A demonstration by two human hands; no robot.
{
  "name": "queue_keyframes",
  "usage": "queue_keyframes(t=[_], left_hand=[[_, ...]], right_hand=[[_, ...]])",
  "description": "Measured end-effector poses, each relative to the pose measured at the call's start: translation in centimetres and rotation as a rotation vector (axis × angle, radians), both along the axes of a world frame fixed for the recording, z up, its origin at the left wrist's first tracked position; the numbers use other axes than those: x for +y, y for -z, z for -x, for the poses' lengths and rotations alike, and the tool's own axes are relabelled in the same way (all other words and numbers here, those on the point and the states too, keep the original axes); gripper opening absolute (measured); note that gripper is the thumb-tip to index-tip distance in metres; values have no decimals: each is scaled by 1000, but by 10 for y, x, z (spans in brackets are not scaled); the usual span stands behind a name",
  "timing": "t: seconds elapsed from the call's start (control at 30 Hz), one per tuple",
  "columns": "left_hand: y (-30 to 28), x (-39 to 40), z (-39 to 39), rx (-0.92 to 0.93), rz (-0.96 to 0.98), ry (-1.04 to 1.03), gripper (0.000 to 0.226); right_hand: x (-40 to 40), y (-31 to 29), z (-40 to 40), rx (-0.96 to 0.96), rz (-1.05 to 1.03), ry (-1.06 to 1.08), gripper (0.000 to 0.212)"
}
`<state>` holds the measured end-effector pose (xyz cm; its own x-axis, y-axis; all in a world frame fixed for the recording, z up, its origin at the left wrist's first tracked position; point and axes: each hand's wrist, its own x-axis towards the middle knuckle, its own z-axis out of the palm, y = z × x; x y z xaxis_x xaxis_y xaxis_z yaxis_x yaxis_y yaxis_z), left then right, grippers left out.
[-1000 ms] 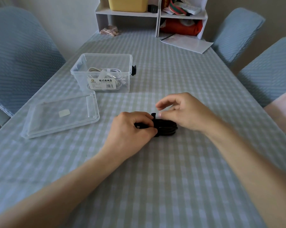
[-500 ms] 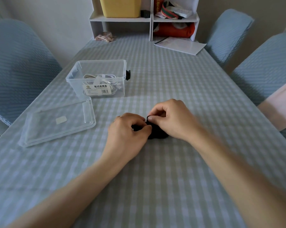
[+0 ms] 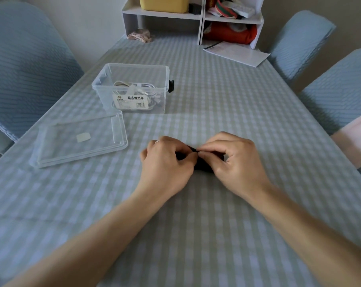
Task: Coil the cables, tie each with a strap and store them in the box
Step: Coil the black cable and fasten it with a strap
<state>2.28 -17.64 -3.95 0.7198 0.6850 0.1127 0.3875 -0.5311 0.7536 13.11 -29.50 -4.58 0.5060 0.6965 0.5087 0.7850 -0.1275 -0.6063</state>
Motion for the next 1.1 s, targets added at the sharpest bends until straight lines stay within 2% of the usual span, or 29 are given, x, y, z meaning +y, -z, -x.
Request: queue_keyframes(t=[0.3,0.4,0.53,0.77,1.1], left_hand=[[-2,13,6,5,36,223,21],[-2,13,5,-21,119,196,23],[-1,6,-2,-8,207,105,14],[0,1,-4,6,258,38,24],[-7,22,4,122,429,239,36]], right_hand=[[0,8,-1,-176,1,-66,12],[0,10,0,-224,-35,-51,11],[-1,8,0,-197,-68,-28,9],[-3,5,2,-194,-50,-49,9],[-6,11,10,-224,54,-100,13]])
